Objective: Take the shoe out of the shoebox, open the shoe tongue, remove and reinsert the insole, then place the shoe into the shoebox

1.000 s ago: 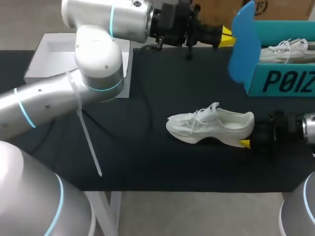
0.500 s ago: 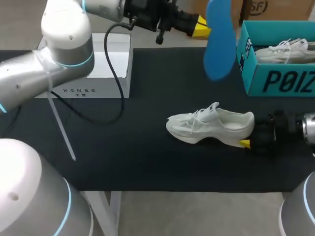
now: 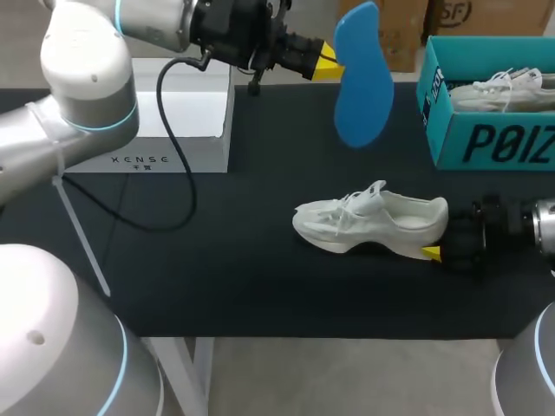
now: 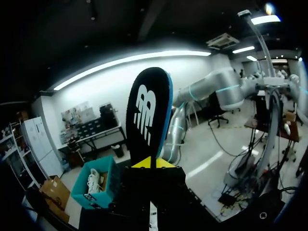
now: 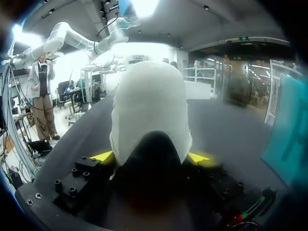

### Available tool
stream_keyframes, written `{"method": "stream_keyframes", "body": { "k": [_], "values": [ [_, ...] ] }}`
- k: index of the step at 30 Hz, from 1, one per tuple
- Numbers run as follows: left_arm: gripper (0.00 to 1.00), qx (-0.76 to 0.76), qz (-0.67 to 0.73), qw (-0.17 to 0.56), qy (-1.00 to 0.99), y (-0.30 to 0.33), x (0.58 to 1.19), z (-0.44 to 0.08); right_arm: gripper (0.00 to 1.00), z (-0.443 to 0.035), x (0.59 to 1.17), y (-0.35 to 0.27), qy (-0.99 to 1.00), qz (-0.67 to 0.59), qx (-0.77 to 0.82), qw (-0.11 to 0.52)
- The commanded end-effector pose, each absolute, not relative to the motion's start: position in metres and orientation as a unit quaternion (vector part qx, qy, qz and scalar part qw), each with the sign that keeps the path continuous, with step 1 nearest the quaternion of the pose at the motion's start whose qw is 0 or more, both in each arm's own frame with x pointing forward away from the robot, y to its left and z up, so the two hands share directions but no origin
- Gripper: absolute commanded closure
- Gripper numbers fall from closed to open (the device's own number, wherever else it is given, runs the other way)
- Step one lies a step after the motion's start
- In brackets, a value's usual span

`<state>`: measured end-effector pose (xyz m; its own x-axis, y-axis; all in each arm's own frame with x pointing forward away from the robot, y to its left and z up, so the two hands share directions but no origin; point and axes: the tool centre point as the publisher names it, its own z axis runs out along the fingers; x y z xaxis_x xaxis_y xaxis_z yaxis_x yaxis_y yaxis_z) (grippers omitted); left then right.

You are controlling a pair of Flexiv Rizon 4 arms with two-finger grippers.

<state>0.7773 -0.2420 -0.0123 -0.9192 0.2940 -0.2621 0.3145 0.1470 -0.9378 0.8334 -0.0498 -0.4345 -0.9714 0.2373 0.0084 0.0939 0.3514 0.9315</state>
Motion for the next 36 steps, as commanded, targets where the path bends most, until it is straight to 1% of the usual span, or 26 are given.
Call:
{"method": "stream_keyframes", "body": {
  "k": [1,7,10,11,13,15,16,19,25,32,36],
  "values": [
    [1.0,0.201,-0.621,0.008,0.758,-0.243,0.778,-0.012,1.0,-0.437,0.834,-0.049,0.82,0.559,0.102,0.064],
    [1.0,0.201,-0.621,0.008,0.758,-0.243,0.778,-0.012,1.0,-0.437,0.834,-0.049,0.82,0.559,0.102,0.064],
    [1.0,0.178,-0.669,-0.096,0.715,-0.236,0.792,-0.019,1.0,-0.437,0.834,-0.049,0.82,0.559,0.102,0.064],
    [1.0,0.167,-0.674,-0.109,0.711,-0.234,0.794,-0.021,1.0,-0.437,0.834,-0.049,0.82,0.559,0.102,0.064],
    [1.0,0.156,-0.69,-0.159,0.689,-0.23,0.798,-0.023,1.0,-0.437,0.834,-0.049,0.82,0.559,0.102,0.064],
    [1.0,0.156,-0.681,-0.165,0.696,-0.228,0.801,-0.025,1.0,-0.437,0.834,-0.049,0.82,0.559,0.102,0.064],
    [1.0,0.155,-0.675,-0.189,0.697,-0.227,0.8,-0.025,1.0,-0.437,0.834,-0.049,0.82,0.559,0.102,0.064],
    [1.0,0.158,-0.664,-0.209,0.701,-0.225,0.798,-0.024,1.0,-0.437,0.834,-0.049,0.82,0.559,0.102,0.064],
    [1.0,0.132,-0.643,-0.23,0.718,-0.22,0.8,-0.02,1.0,-0.437,0.834,-0.049,0.82,0.559,0.102,0.064],
    [1.0,0.099,-0.632,-0.205,0.741,-0.203,0.799,-0.016,1.0,-0.437,0.834,-0.049,0.82,0.559,0.102,0.064],
    [1.0,0.092,-0.632,-0.218,0.738,-0.196,0.794,-0.019,1.0,-0.437,0.834,-0.049,0.82,0.559,0.102,0.064]
  ]
}}
